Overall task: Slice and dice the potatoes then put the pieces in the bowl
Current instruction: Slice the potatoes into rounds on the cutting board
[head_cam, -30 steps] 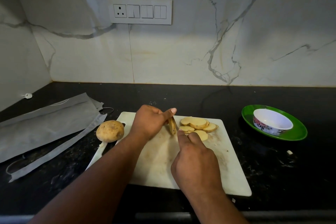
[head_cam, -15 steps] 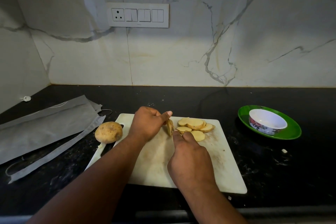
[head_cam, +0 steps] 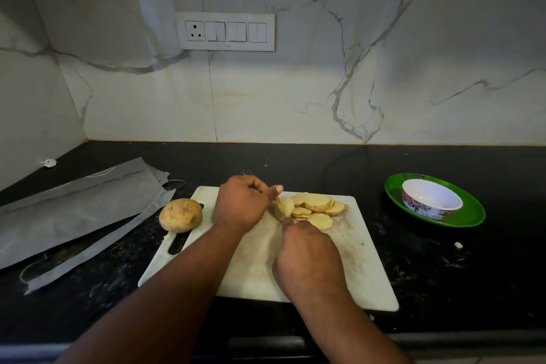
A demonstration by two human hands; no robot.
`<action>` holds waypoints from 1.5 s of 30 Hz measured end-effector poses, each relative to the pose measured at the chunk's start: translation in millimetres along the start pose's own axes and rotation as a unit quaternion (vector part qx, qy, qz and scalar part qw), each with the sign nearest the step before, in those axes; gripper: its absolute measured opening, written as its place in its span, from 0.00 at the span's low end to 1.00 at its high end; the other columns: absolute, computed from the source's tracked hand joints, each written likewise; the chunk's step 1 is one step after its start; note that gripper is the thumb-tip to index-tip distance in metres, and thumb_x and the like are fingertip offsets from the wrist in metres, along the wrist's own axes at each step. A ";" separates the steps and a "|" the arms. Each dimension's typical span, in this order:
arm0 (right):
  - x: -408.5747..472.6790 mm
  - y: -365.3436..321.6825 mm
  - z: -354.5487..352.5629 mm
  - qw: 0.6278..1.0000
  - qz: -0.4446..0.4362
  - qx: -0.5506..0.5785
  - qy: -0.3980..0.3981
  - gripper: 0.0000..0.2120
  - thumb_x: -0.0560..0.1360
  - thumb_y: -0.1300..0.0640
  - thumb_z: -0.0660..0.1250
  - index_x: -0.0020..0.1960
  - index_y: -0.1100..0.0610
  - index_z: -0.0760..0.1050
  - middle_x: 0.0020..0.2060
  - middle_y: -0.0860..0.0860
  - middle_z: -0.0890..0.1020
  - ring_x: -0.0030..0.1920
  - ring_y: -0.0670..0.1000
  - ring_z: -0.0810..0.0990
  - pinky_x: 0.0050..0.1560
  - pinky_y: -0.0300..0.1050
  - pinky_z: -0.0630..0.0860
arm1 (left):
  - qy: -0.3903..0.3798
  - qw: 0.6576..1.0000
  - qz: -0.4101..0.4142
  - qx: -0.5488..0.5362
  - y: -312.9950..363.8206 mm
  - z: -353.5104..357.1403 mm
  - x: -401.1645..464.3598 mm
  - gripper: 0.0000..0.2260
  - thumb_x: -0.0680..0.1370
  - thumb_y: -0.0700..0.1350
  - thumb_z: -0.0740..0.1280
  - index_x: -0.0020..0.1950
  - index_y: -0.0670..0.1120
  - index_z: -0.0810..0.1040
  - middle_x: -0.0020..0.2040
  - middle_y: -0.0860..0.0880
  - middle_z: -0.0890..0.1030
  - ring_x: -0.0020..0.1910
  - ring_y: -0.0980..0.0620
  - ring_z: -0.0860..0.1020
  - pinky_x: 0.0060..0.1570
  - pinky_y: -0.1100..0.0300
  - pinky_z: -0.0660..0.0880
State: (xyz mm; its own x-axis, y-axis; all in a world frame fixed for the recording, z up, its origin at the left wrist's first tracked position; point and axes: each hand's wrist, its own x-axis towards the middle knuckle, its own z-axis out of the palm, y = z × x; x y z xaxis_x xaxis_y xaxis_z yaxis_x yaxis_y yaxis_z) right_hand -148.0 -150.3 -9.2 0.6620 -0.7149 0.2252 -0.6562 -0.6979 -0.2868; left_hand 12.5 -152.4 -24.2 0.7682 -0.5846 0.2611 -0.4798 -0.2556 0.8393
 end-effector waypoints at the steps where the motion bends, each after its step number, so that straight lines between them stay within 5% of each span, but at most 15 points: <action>1: 1.2 -0.7 -0.5 1.000 0.004 -0.005 -0.006 0.16 0.79 0.56 0.61 0.67 0.51 0.73 0.55 0.49 0.80 0.52 0.49 0.80 0.50 0.41 0.76 | 0.000 1.000 -0.001 0.006 0.1 0.0 0.2 0.13 0.74 0.57 0.78 0.39 0.50 0.82 0.34 0.53 0.83 0.34 0.55 0.81 0.43 0.55 0.81; 9: 1.1 -2.6 -6.2 0.999 0.004 -0.005 -0.034 0.13 0.76 0.57 0.65 0.61 0.52 0.76 0.51 0.50 0.82 0.49 0.50 0.81 0.45 0.42 0.76 | -0.032 0.999 0.026 -0.010 -6.7 1.0 3.5 0.09 0.78 0.56 0.75 0.44 0.53 0.81 0.33 0.54 0.82 0.34 0.55 0.80 0.47 0.53 0.81; 15: -0.1 -2.0 -10.9 0.999 0.028 0.008 -0.032 0.10 0.76 0.55 0.64 0.57 0.50 0.76 0.47 0.48 0.81 0.39 0.47 0.73 0.39 0.40 0.71 | -0.160 0.983 0.083 0.028 -5.3 -0.7 -1.1 0.05 0.77 0.55 0.75 0.45 0.55 0.86 0.30 0.55 0.80 0.30 0.59 0.74 0.38 0.58 0.74; 24: -10.0 7.0 -12.6 0.999 0.046 0.027 -0.008 0.16 0.77 0.53 0.63 0.64 0.47 0.74 0.51 0.47 0.81 0.42 0.48 0.75 0.41 0.41 0.72 | -0.150 0.981 0.074 0.100 -0.4 0.2 -3.6 0.04 0.80 0.51 0.73 0.50 0.56 0.88 0.38 0.60 0.82 0.38 0.57 0.77 0.37 0.62 0.70; 29: -18.9 16.3 -13.2 0.993 0.062 0.101 0.023 0.23 0.77 0.54 0.62 0.72 0.46 0.70 0.57 0.44 0.81 0.54 0.47 0.79 0.48 0.37 0.73 | -0.141 0.976 0.094 0.133 -2.4 0.5 -4.8 0.04 0.78 0.49 0.74 0.49 0.59 0.85 0.36 0.55 0.82 0.34 0.55 0.76 0.35 0.61 0.73; 36: -17.6 24.1 -9.6 0.983 0.079 0.161 0.025 0.25 0.76 0.54 0.62 0.73 0.44 0.70 0.50 0.44 0.84 0.43 0.46 0.82 0.38 0.37 0.74 | -0.137 0.974 0.105 0.146 0.0 0.9 -7.5 0.03 0.77 0.50 0.74 0.46 0.59 0.85 0.33 0.55 0.80 0.32 0.55 0.75 0.34 0.62 0.70; 40: -13.4 27.1 -8.5 0.976 0.086 0.195 0.035 0.25 0.77 0.55 0.61 0.74 0.43 0.69 0.50 0.43 0.83 0.41 0.44 0.80 0.34 0.32 0.69 | -0.128 0.979 0.121 0.101 -5.3 0.6 -7.4 0.06 0.81 0.53 0.69 0.56 0.59 0.84 0.31 0.52 0.78 0.31 0.54 0.74 0.34 0.59 0.71; 45: -12.7 40.1 -14.5 0.969 0.105 0.205 0.095 0.24 0.79 0.54 0.61 0.74 0.41 0.67 0.39 0.41 0.80 0.31 0.41 0.77 0.28 0.30 0.66 | -0.147 0.981 0.128 0.004 -5.5 -4.4 -10.6 0.18 0.84 0.44 0.66 0.71 0.62 0.73 0.30 0.56 0.78 0.31 0.58 0.75 0.40 0.58 0.75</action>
State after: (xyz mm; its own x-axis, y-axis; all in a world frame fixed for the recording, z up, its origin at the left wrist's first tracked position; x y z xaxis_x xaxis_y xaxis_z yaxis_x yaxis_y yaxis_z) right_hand -187.9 -169.8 -10.0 0.4262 -0.8608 0.2781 -0.5439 -0.4895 -0.6816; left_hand 8.9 -141.4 -29.5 0.4681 -0.8265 0.3128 -0.6446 -0.0772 0.7607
